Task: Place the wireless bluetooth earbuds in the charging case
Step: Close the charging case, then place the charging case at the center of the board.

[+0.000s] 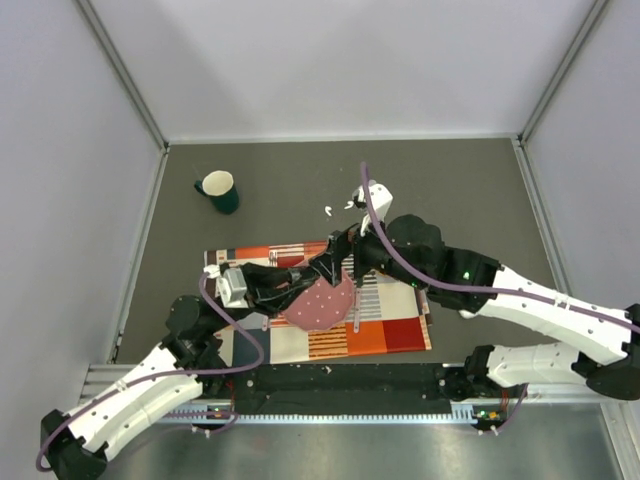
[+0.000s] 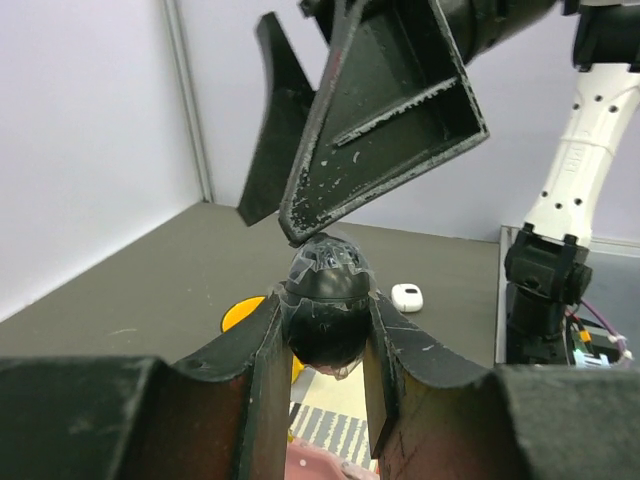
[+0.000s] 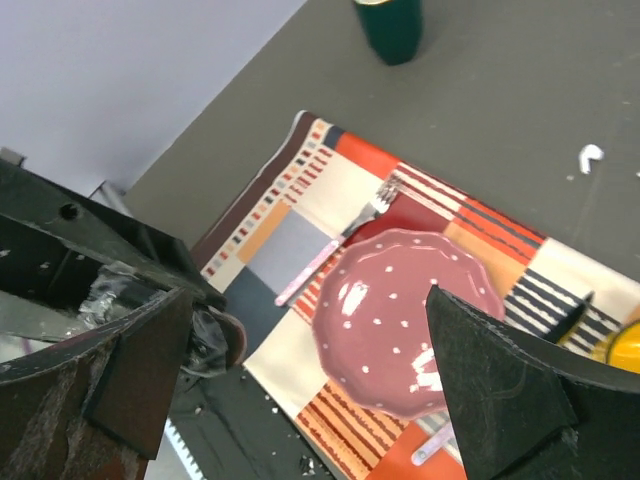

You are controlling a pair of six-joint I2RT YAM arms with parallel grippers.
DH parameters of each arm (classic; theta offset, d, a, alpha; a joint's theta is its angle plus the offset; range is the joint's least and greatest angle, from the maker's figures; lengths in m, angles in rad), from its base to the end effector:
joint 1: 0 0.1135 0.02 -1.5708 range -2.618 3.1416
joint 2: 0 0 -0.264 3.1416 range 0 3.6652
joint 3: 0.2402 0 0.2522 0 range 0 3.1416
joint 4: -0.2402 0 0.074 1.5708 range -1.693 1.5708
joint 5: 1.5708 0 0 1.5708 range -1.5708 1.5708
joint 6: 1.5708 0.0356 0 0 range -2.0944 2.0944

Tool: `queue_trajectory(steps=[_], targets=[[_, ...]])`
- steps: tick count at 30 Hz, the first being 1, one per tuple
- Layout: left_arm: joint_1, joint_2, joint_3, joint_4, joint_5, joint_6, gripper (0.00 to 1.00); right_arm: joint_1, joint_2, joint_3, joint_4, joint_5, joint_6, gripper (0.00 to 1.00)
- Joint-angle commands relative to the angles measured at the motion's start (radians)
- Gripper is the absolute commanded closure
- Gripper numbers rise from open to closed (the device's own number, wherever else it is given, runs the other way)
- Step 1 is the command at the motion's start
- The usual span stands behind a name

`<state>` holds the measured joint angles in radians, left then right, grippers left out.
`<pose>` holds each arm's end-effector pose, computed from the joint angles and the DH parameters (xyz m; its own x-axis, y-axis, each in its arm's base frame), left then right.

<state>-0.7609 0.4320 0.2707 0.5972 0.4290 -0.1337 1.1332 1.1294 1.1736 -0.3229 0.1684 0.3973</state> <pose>0.0826 -0.0991 0.2888 0.1831 -0.3417 -0.9218 0.9329 0.3562 0.0532 0.1131 0.2277 0.3929 -0.4266 -0.0116 -0.9044 -0.7153 0.6162 0.3295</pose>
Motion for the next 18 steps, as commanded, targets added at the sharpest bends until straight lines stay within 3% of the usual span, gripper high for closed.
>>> queue_trajectory(steps=[1,5,8,14,18], targets=[[0.012,0.002,0.044,0.076,-0.122,-0.024,1.0,0.027,-0.066,-0.041,-0.059,0.242,0.021,0.01],[0.011,0.007,0.081,-0.043,-0.226,-0.04,1.0,0.023,-0.161,-0.098,-0.051,0.451,0.06,0.01],[0.011,0.025,0.114,-0.138,-0.301,-0.052,1.0,0.013,-0.204,-0.149,-0.053,0.483,0.09,0.01],[0.011,0.134,0.197,-0.281,-0.414,-0.096,1.0,-0.029,-0.284,-0.23,-0.054,0.364,0.12,0.01],[0.014,0.29,0.283,-0.372,-0.507,-0.104,1.0,-0.052,-0.312,-0.256,-0.079,0.309,0.135,0.01]])
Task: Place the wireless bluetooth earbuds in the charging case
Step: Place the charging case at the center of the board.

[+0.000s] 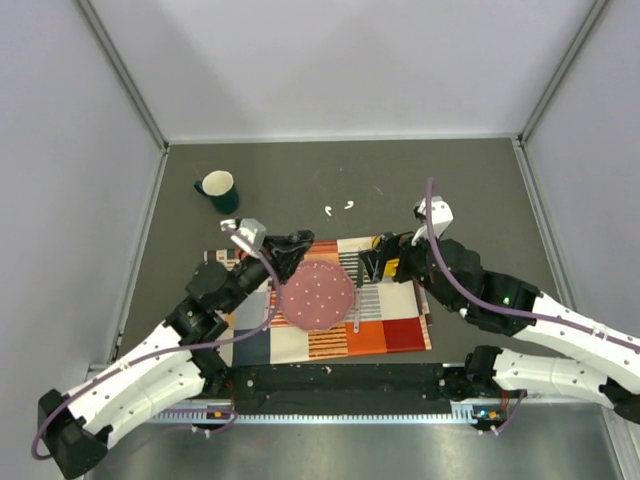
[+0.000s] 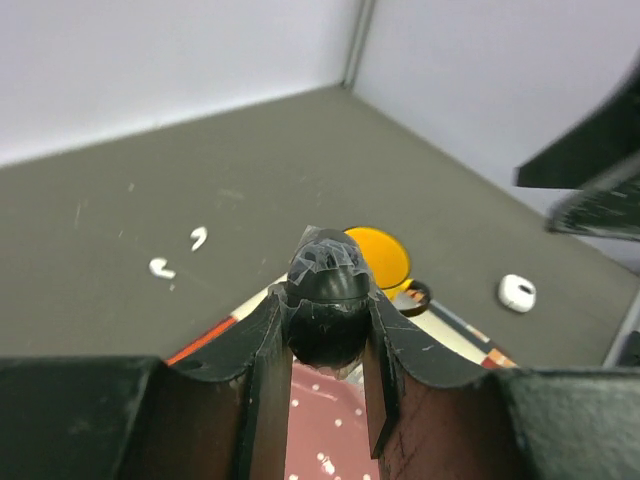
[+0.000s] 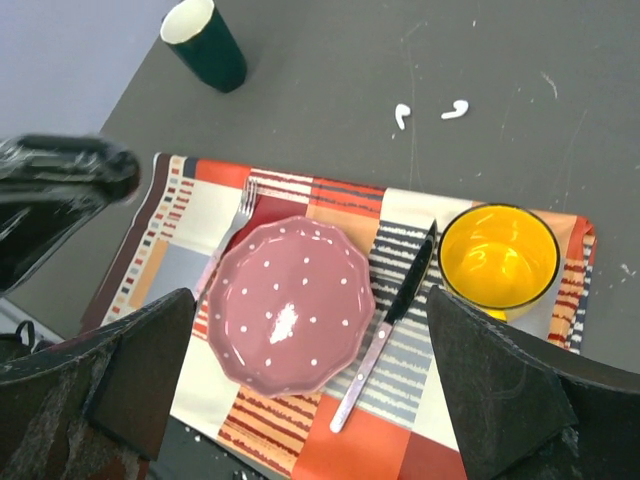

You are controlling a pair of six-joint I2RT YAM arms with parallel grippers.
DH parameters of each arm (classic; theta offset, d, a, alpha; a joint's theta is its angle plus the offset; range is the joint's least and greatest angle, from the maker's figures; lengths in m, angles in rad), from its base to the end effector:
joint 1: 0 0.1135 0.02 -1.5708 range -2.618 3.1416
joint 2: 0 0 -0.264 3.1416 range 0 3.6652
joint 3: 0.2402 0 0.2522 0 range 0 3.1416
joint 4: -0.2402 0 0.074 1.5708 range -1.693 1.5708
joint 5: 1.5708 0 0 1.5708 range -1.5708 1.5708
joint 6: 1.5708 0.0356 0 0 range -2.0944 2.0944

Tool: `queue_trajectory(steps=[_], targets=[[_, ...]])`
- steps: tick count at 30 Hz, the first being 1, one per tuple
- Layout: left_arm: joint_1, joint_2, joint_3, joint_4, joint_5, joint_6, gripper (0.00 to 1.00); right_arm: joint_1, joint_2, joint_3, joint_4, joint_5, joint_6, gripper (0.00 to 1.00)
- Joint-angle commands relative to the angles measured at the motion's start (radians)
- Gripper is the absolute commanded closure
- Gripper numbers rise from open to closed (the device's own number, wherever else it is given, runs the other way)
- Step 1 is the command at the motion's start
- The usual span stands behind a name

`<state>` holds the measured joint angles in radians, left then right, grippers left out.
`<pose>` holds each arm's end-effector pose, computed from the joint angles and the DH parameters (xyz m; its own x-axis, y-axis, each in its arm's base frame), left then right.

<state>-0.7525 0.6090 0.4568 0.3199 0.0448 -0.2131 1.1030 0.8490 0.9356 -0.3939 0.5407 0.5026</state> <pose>0.1177 -0.1124 0.3050 -0.0321 -0.2593 -0.9653 0.7246 0.6591 -0.2012 0.0993 0.1560 0.3610 -0.3816 0.1606 -0.9103 -0.4110 0.8526 0.3227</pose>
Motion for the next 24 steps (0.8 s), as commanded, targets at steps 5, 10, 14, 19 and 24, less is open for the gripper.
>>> queue_trajectory(steps=[5,10,14,19,24], targets=[[0.088,0.334,0.224,-0.13,-0.064,-0.074,1.0,-0.037,-0.094,-0.047,-0.023,-0.074,0.033,0.01],[0.272,0.494,0.264,-0.015,0.092,-0.233,1.0,-0.06,-0.148,-0.057,-0.037,-0.087,-0.001,0.01],[0.326,0.685,0.385,-0.076,0.183,-0.219,1.0,-0.069,-0.191,-0.055,-0.048,-0.082,-0.03,0.01],[0.447,0.92,0.457,0.1,0.448,-0.347,1.0,-0.072,-0.214,-0.043,-0.059,-0.099,-0.05,0.01],[0.516,1.164,0.531,0.217,0.569,-0.496,1.0,-0.074,-0.232,-0.035,-0.065,-0.111,-0.055,0.01]])
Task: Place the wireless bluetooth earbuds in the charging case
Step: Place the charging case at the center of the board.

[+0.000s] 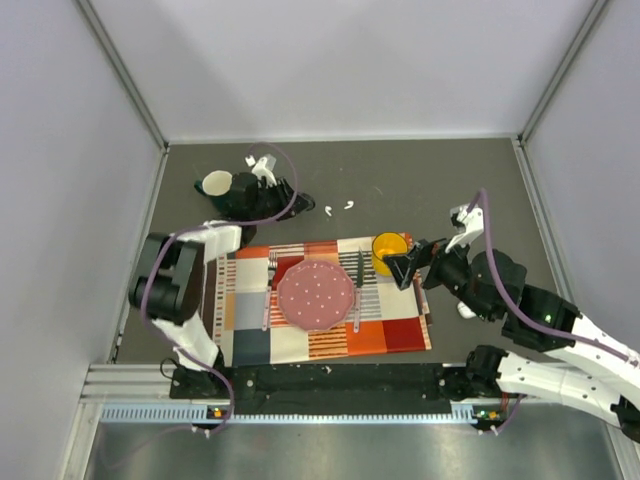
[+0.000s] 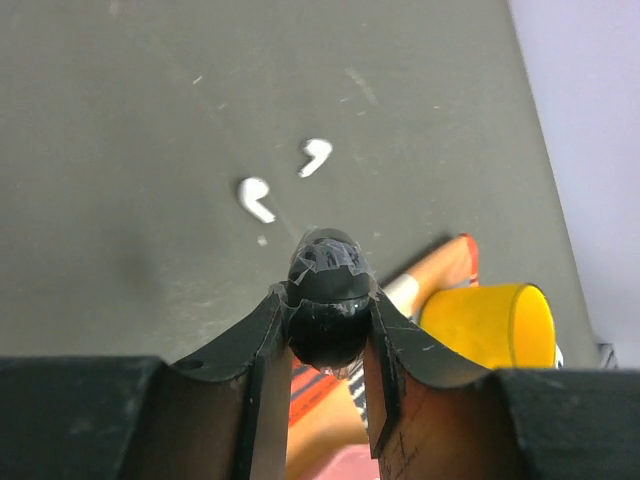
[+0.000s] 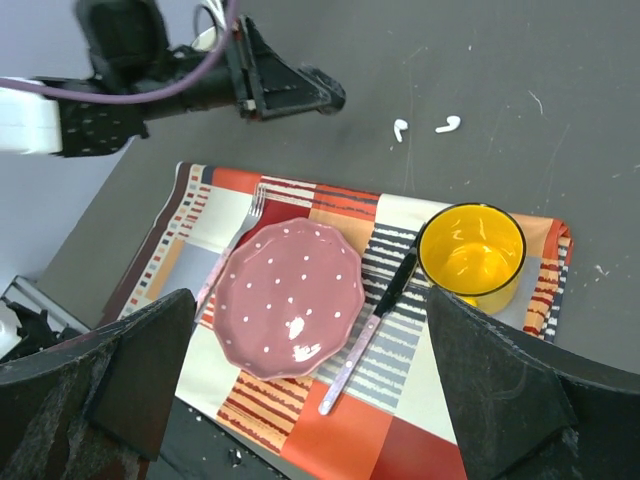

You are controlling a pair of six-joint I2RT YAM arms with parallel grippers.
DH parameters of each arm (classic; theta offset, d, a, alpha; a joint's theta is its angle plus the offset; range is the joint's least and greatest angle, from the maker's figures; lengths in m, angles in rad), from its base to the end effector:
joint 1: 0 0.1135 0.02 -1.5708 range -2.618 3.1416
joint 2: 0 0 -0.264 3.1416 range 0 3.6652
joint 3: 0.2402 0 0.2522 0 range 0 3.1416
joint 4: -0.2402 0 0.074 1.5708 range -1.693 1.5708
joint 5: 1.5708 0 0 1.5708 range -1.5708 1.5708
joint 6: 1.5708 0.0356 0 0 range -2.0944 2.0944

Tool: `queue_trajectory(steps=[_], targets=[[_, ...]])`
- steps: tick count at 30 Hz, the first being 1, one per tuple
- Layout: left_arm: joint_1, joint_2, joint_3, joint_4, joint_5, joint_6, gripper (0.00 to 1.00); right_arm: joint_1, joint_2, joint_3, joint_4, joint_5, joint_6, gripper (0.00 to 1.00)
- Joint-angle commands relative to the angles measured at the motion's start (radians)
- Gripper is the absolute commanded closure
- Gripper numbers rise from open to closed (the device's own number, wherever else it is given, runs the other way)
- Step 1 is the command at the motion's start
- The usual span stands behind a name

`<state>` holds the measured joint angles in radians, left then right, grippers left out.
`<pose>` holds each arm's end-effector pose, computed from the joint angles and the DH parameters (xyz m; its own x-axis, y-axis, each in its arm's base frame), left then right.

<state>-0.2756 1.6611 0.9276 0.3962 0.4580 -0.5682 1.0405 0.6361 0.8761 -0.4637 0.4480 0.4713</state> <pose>0.3478 -0.1147 0.2219 -0.6158 -0.3274 -0.7166 0.3728 0.6802 -0.6311 0.0815 0.1084 0.3633 -0.3560 0.2019 -0.9124 -0.4515 0.8177 0.3571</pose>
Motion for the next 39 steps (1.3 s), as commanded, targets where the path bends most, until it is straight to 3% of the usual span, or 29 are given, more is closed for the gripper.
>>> queue_trajectory(steps=[1,10,12,14,23,30,31,39], targets=[[0.039,0.127,0.066,0.145,0.147,-0.137,1.0,-0.011,-0.024,0.024,0.002,-0.015,-0.029,0.01],[0.047,0.254,0.117,0.021,0.044,-0.139,1.0,-0.011,-0.039,0.015,-0.015,0.008,-0.042,0.01],[0.061,0.288,0.183,-0.069,0.094,-0.119,0.97,-0.011,-0.035,0.021,-0.016,0.004,-0.042,0.01],[0.07,0.312,0.195,-0.053,0.137,-0.11,0.9,-0.013,-0.033,0.021,-0.016,0.004,-0.04,0.01],[0.092,0.354,0.235,-0.155,0.123,-0.055,0.87,-0.011,-0.036,0.004,-0.018,-0.005,-0.008,0.01],[0.098,0.374,0.275,-0.256,0.134,0.013,0.75,-0.011,-0.042,-0.002,-0.016,0.006,-0.014,0.01],[0.098,0.37,0.278,-0.27,0.13,0.019,0.61,-0.011,-0.041,-0.002,-0.016,0.015,-0.017,0.01],[0.101,0.347,0.277,-0.333,0.061,0.073,0.54,-0.011,-0.03,0.014,-0.018,0.02,-0.051,0.01]])
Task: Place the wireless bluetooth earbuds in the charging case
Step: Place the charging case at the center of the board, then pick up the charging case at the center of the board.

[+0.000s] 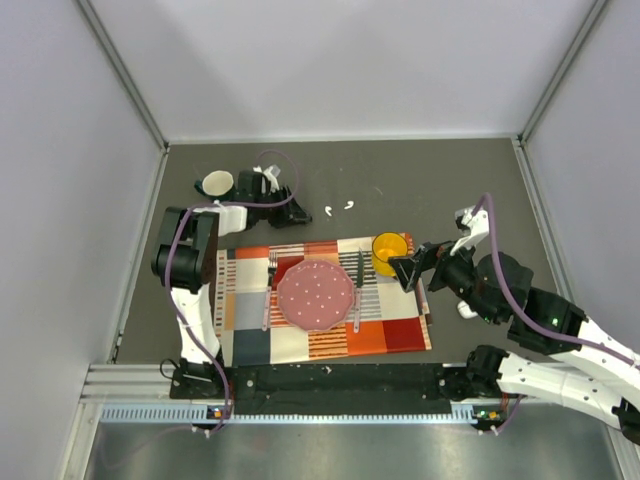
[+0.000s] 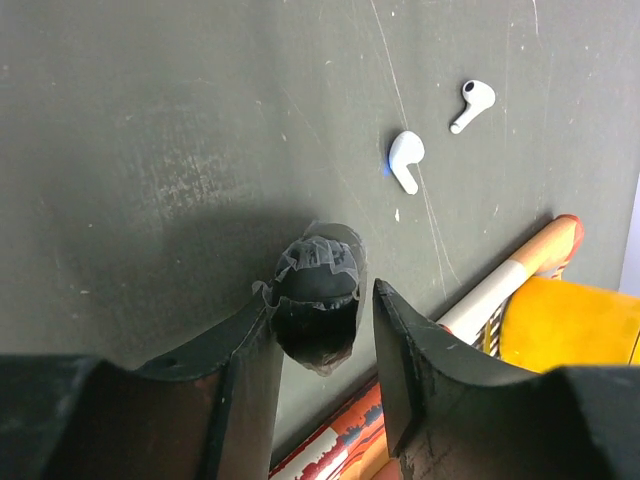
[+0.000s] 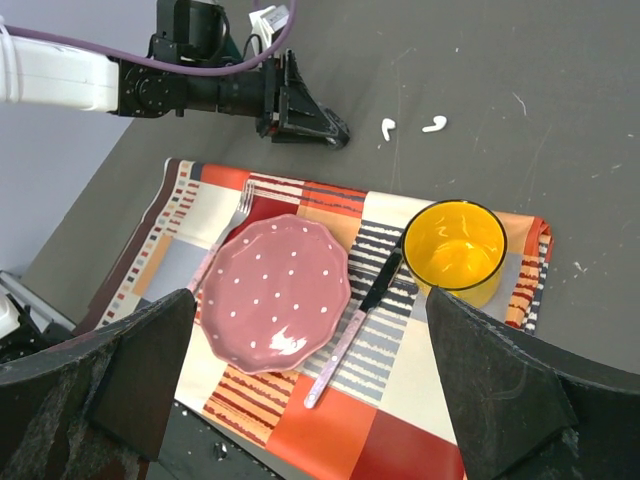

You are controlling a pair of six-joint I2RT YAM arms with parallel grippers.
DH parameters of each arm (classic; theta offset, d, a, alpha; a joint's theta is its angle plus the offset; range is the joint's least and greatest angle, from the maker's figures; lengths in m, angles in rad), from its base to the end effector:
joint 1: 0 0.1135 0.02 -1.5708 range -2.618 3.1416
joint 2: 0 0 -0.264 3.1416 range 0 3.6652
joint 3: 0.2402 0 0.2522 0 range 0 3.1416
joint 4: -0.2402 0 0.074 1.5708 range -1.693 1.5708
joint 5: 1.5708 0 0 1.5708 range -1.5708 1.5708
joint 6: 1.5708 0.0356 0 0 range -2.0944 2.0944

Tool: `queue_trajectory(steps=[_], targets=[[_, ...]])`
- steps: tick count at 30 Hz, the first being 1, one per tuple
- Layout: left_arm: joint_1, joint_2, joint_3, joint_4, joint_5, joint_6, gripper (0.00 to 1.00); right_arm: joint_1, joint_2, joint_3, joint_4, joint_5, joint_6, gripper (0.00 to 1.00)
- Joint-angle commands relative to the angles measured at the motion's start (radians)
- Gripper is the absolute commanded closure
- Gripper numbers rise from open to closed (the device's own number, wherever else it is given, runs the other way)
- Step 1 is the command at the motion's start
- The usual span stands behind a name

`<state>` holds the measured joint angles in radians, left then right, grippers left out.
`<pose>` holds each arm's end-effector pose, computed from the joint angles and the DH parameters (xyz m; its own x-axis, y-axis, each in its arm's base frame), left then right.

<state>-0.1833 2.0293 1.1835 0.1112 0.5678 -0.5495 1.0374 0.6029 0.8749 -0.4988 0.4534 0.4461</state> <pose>0.4108 -0.0956 0.1369 -0.8472 -0.2907 -0.4446 0.1215 0.7087 -0.6950 0.0773 0.1003 0.3630 -0.3435 0.1811 -0.9215 -0.4532 0.8274 0.3316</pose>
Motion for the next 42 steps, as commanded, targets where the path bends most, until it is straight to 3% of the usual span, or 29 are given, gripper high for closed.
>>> queue_trajectory(steps=[1,17,22,25,27,31,34,38,42], targets=[[0.008,-0.024,0.021,-0.059,-0.061,0.057,0.54,-0.008,0.003,0.013,0.017,0.013,-0.023,0.01],[0.007,-0.179,0.001,-0.152,-0.264,0.189,0.48,-0.017,0.035,0.019,-0.012,0.074,0.006,0.01],[0.007,-0.221,0.016,-0.202,-0.302,0.232,0.47,-0.074,0.075,0.042,-0.079,0.126,0.058,0.01],[-0.011,-0.319,-0.059,-0.153,-0.351,0.241,0.47,-0.216,0.118,0.058,-0.159,0.093,0.129,0.01],[-0.025,-0.409,-0.094,-0.149,-0.403,0.256,0.47,-0.322,0.147,0.055,-0.216,-0.011,0.175,0.01],[-0.077,-0.605,-0.154,-0.162,-0.463,0.25,0.47,-0.673,0.15,-0.029,-0.231,-0.2,0.238,0.01],[-0.143,-0.774,-0.205,-0.159,-0.511,0.226,0.46,-0.839,0.159,-0.1,-0.233,-0.317,0.272,0.01],[-0.186,-0.985,-0.297,-0.171,-0.497,0.155,0.46,-0.904,0.179,-0.16,-0.286,-0.315,0.324,0.01],[-0.186,-1.179,-0.482,-0.15,-0.476,0.089,0.43,-0.919,0.205,-0.197,-0.362,-0.265,0.434,0.06]])
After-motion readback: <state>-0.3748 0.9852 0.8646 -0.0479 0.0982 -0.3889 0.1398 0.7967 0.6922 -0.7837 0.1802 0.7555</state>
